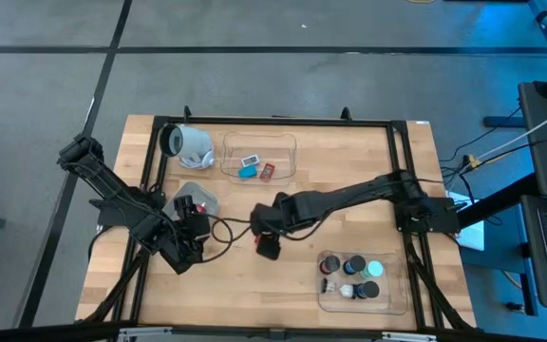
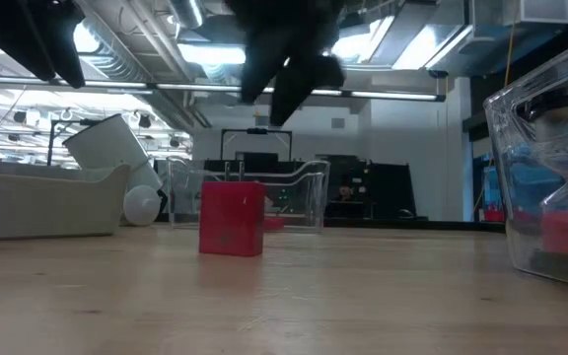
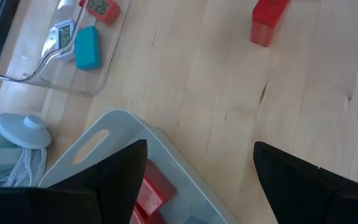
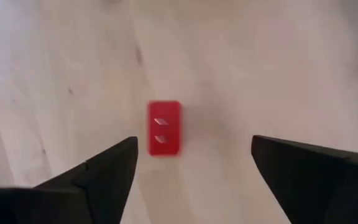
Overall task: Pick & Place Office items
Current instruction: Put the orange charger adapter into the gray bin
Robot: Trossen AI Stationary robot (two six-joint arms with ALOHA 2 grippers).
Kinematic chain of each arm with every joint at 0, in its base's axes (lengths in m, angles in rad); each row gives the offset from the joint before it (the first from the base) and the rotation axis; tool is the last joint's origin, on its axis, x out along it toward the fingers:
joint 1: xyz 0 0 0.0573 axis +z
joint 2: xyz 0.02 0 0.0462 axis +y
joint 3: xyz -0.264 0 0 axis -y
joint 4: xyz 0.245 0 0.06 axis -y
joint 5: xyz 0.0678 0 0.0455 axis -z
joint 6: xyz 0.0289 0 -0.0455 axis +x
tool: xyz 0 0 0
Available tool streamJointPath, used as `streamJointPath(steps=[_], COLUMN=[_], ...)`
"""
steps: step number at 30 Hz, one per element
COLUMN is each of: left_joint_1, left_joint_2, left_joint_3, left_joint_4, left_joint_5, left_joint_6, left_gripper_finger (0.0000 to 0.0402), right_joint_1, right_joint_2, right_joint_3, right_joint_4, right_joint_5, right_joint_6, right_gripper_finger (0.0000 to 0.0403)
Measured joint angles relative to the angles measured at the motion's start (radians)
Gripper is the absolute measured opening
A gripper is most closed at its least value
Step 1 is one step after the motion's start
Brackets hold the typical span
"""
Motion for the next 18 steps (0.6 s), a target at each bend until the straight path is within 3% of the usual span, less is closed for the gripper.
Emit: streamJointPath(steps=[3,6,10,18], left_joint_1=[0.000,0.000,-0.001,0.000], left_joint_2=[0.000,0.000,0.000,0.000], left_joint_3=[0.000,0.000,0.000,0.000], left_joint_4=[0.000,0.000,0.001,0.014], left_joint_5=[-0.001,-0.008,-0.024,-0.128], left_joint_6=[-0.003,-0.002,-0.005,-0.032], left_gripper_finger=[0.0292,0.0292,0.0292,0.0292], right_joint_1=[0.024,0.069,0.138,0.202], right_joint_2=[-0.064,-0.115,-0.162,-0.187], right_joint_3=[0.000,0.000,0.000,-0.002], right_joint_4=[-0.079,-0.134,-0.177,-0.349], right_joint_5=[0.076,0.142,0.152,0.273], right_joint_6=[-0.006,-0.115,-0.229,-0.179], right_gripper_finger=[0.0319,0.0316,0.0299,0.0263])
